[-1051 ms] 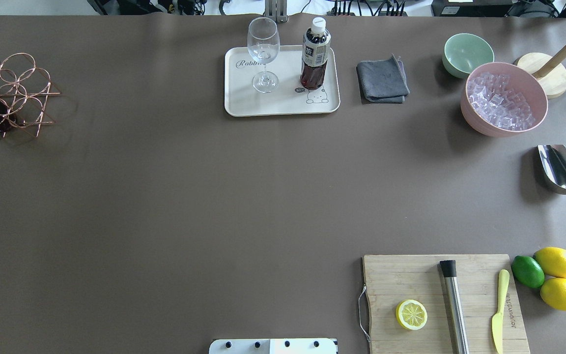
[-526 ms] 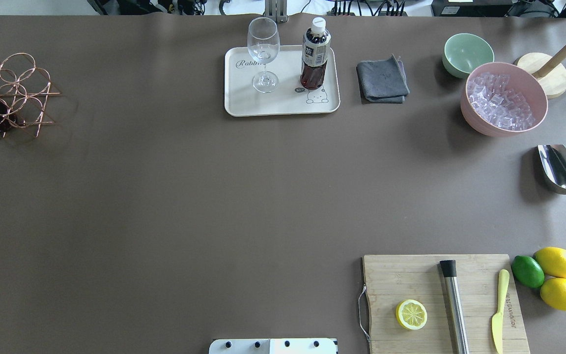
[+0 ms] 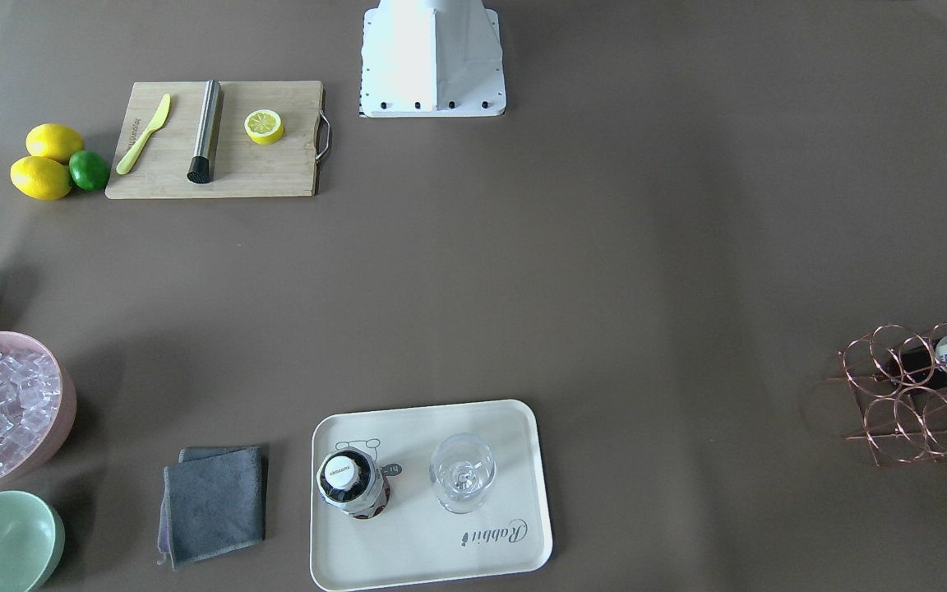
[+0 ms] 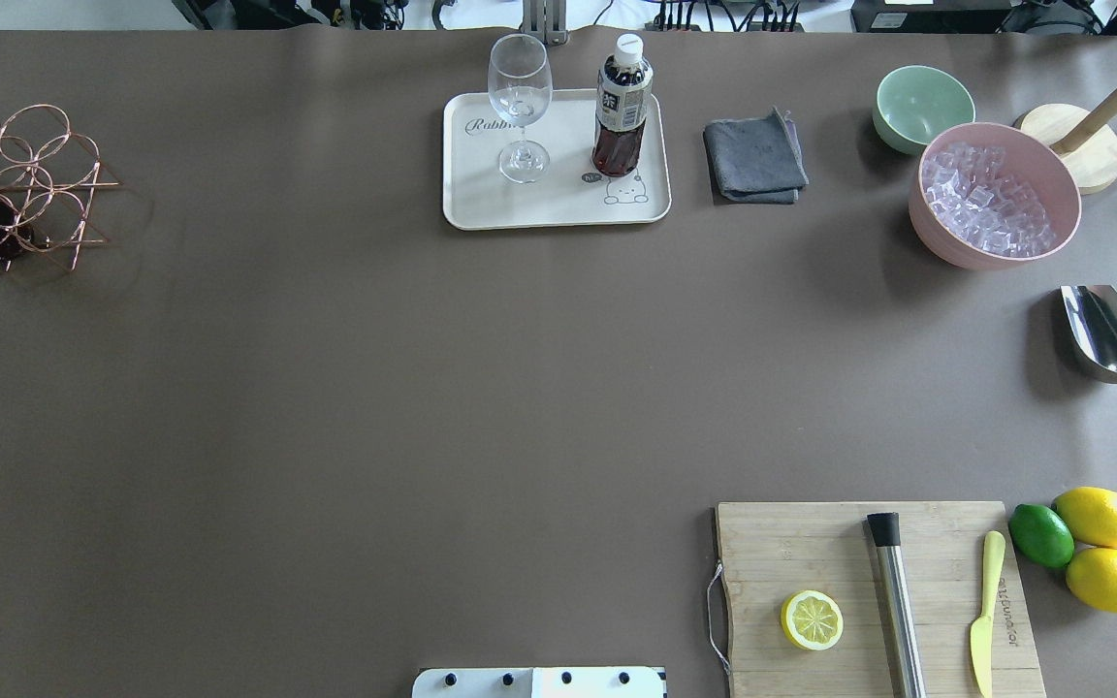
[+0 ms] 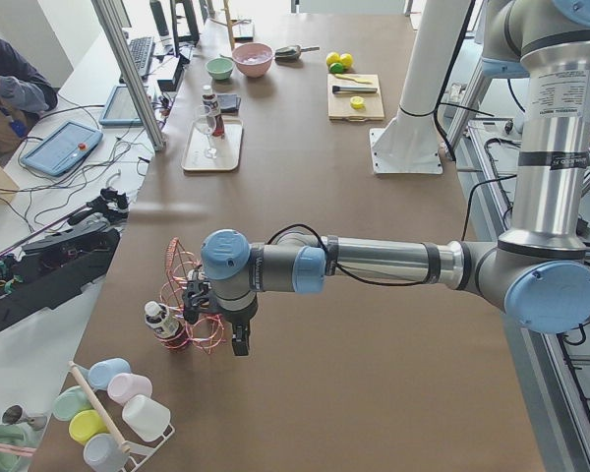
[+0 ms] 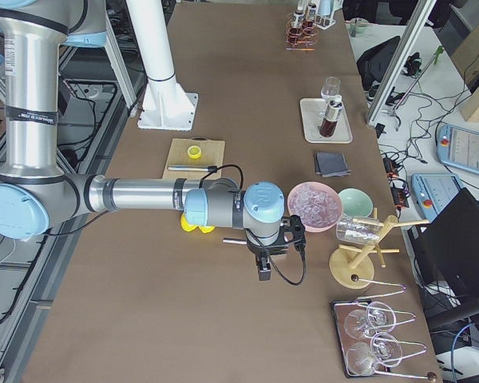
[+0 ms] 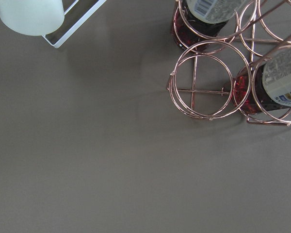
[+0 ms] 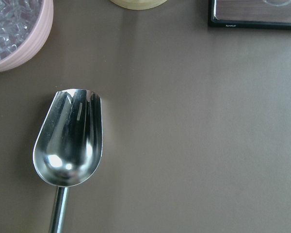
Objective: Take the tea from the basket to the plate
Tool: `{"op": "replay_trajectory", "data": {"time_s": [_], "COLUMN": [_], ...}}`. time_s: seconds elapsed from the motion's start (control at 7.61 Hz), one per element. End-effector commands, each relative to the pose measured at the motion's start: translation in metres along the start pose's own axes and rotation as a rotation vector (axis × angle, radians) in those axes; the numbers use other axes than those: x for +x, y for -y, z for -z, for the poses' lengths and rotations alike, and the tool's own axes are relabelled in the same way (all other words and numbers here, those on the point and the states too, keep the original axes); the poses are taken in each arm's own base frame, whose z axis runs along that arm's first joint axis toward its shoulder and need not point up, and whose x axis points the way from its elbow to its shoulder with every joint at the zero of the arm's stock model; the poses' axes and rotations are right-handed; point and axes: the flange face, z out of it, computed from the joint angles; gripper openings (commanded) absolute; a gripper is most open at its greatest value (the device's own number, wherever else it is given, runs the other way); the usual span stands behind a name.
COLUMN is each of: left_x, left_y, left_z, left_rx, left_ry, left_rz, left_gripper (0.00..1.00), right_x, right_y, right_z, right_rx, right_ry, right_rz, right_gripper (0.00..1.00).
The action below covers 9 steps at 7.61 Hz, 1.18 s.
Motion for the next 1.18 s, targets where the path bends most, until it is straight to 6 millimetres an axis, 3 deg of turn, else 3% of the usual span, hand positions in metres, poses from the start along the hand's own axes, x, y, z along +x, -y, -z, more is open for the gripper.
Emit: {"op": "replay_trajectory", "data": {"time_s": [0.0,1.05], "left_x": [-0.001,0.0063], "left_y": [-0.0017,-0.0011], "left_z": [-0.0015,-0.0051], "left_rx": [0.002,-0.004], "left_ry": [0.0,0.0], "left_rz": [-0.004,-0.019], "left_gripper": [0.98,0.98], "right_x": [0.0016,0.0058], "right_y": [-0.0006,-0.0023], "right_z": [0.0016,0.006], "right_rx": [0.004,0.013], "right_ry": [-0.001,-0.003], "right_rz": [-0.004,-0.013], "right_gripper": [1.0,1.0]}}
